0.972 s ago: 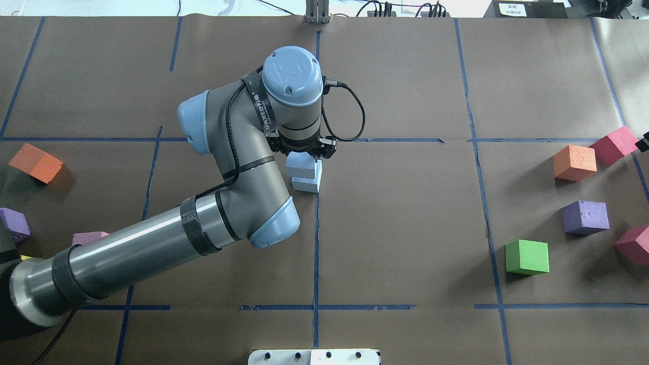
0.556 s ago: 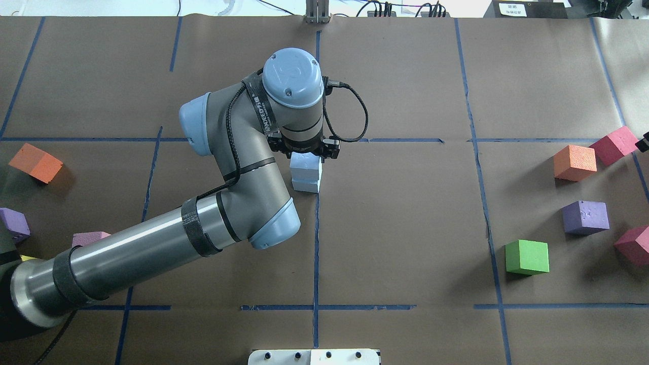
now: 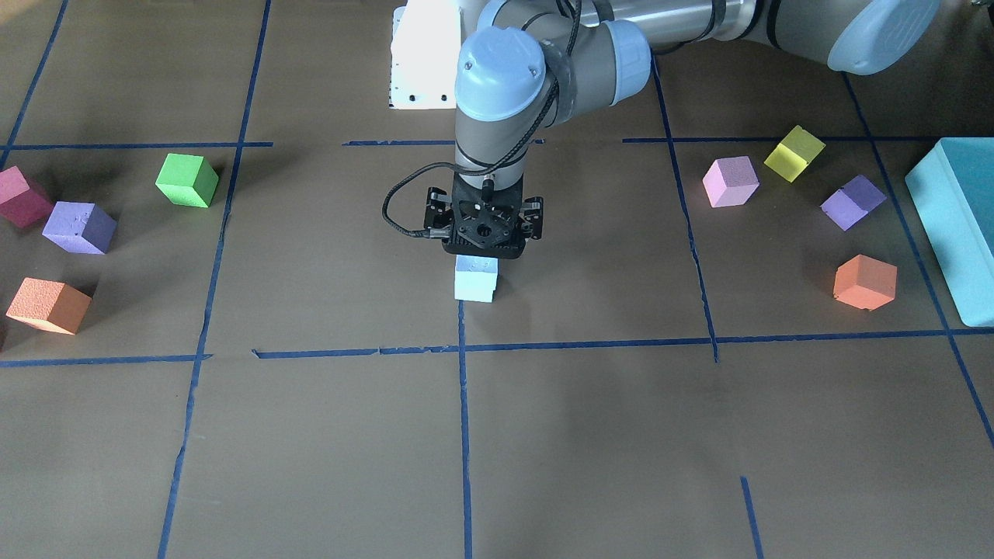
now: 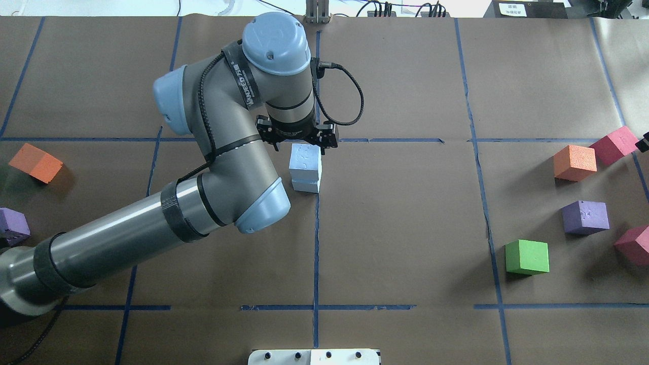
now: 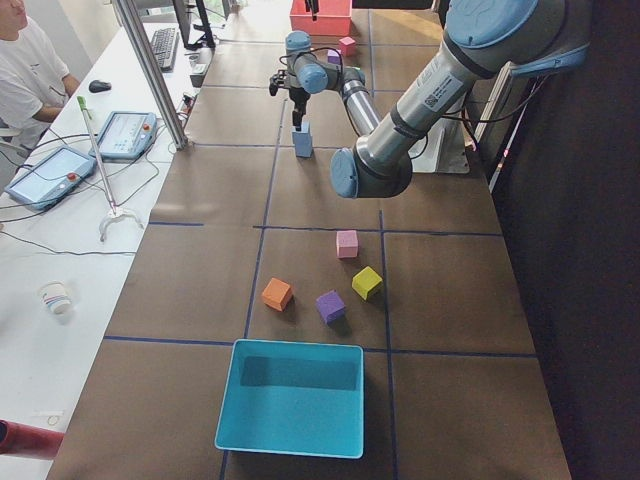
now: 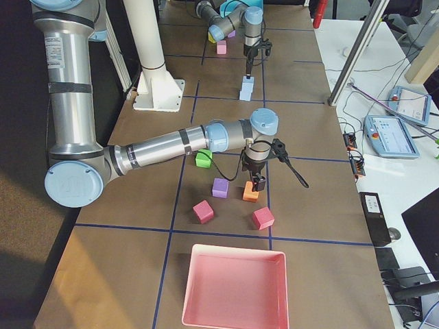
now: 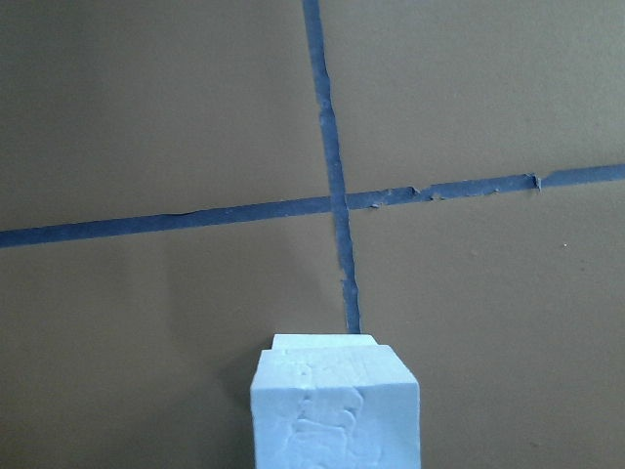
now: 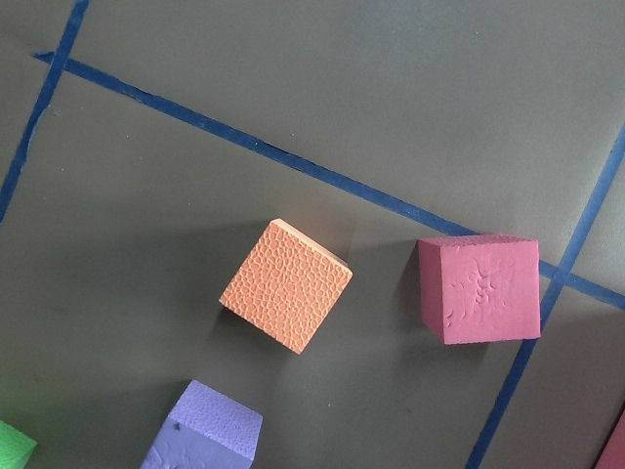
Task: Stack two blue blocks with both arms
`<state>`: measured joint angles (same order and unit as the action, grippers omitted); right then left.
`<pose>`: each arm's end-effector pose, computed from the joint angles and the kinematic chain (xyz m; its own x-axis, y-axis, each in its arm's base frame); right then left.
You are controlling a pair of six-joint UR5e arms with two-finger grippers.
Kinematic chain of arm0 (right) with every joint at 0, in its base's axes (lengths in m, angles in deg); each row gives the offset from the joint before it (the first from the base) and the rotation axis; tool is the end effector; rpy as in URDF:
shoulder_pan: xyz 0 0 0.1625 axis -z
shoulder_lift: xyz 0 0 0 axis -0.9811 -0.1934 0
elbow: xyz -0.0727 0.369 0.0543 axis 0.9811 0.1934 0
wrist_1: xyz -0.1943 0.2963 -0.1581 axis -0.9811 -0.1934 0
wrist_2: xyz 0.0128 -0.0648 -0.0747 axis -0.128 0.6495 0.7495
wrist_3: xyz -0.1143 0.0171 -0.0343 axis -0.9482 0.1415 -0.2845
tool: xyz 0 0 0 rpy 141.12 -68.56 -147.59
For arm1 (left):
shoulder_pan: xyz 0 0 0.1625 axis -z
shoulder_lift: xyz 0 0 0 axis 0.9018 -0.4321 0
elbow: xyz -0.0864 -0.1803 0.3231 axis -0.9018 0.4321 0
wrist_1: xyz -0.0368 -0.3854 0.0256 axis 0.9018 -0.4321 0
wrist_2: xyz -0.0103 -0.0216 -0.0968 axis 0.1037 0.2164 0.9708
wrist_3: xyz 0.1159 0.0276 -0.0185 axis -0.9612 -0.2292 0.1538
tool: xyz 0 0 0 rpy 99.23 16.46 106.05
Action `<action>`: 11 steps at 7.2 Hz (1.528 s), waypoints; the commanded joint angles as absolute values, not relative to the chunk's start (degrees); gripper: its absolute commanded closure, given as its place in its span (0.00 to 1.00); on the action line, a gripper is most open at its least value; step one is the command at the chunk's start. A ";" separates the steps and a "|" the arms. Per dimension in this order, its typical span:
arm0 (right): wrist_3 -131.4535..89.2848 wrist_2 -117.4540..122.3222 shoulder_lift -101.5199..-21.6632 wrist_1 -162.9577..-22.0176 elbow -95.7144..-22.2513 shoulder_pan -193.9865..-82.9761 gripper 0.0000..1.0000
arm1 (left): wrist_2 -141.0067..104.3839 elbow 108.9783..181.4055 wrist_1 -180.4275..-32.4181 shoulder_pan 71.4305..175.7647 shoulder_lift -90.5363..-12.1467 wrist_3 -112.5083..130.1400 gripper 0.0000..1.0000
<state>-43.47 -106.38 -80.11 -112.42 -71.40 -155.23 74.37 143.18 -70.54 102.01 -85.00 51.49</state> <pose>-0.0602 -0.4728 0.5062 0.6685 -0.3881 0.6344 0.3018 0.9212 0.2455 0.4839 -0.4788 0.1154 0.6725 0.1020 -0.7330 -0.0304 0.9934 0.1103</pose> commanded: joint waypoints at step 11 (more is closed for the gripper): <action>-52.35 -109.28 -93.39 -112.42 -69.61 -168.94 0.00 | 94.63 152.66 -71.43 157.48 -25.63 -25.52 0.00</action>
<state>-52.39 -109.21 -93.55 -112.42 -69.66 -168.90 94.74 153.77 -69.19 155.92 -30.25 -24.63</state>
